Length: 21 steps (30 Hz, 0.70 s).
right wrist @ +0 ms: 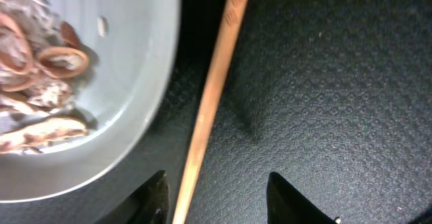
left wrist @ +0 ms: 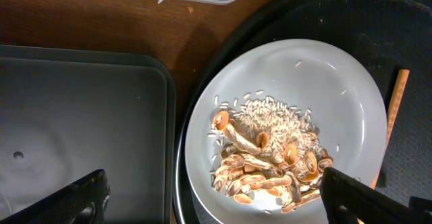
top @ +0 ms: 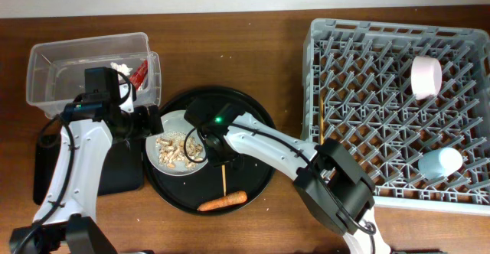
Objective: Sort waste into correct bins and load items into the dishwasher rack
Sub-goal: 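Grasp the second chopstick with the right gripper and place it in the rack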
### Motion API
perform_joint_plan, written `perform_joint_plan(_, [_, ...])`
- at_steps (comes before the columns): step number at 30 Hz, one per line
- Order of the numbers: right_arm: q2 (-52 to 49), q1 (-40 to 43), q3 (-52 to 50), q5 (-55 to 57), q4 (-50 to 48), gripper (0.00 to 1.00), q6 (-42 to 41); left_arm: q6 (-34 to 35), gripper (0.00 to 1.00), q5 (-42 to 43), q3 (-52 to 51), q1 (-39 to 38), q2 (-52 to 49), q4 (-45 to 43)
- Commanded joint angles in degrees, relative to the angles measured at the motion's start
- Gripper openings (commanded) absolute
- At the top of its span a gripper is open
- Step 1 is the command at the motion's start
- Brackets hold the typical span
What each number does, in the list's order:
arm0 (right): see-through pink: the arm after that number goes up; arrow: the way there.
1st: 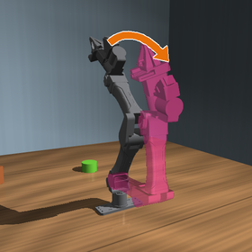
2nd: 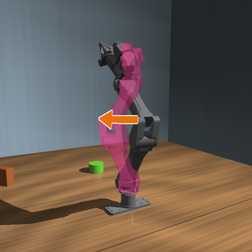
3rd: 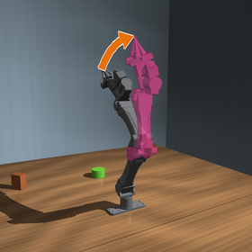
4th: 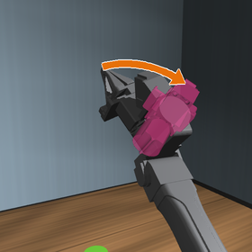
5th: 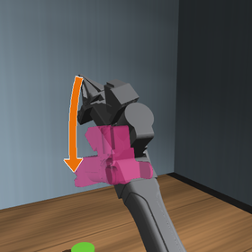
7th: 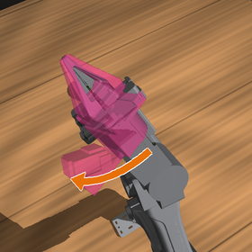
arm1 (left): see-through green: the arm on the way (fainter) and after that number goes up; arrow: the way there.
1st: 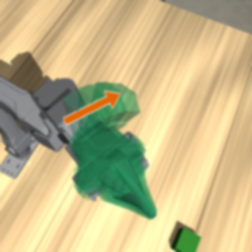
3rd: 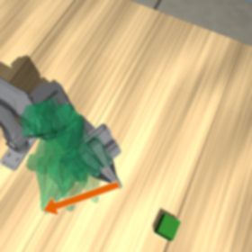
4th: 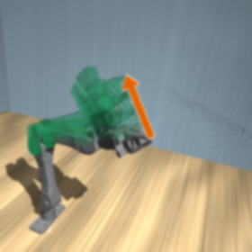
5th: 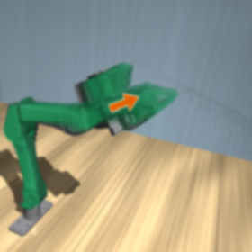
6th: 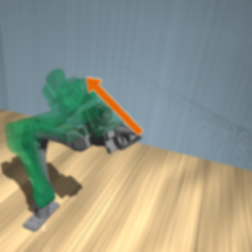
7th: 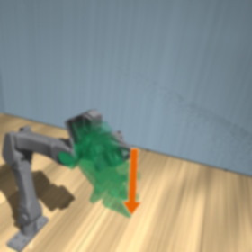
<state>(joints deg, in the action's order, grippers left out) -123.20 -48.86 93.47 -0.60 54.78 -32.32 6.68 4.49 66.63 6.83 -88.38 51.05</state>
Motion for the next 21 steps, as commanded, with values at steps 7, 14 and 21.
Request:
perform_joint_plan(7, [-0.96, -0.37, -5.25, -0.22, -4.24, 0.46, -1.68, 0.55, 0.99, 0.66, 0.22, 0.15, 0.98, 0.02])
perform_joint_plan(14, [-0.96, -0.35, -5.46, 2.75, -3.58, 0.28, -4.24, 0.55, 0.99, 0.63, 0.22, 0.15, 0.98, 0.04])
perform_joint_plan(21, [-0.94, -0.28, -5.44, 2.12, -4.22, 0.07, -6.16, 0.55, 0.99, 0.63, 0.22, 0.13, 0.98, 0.04])
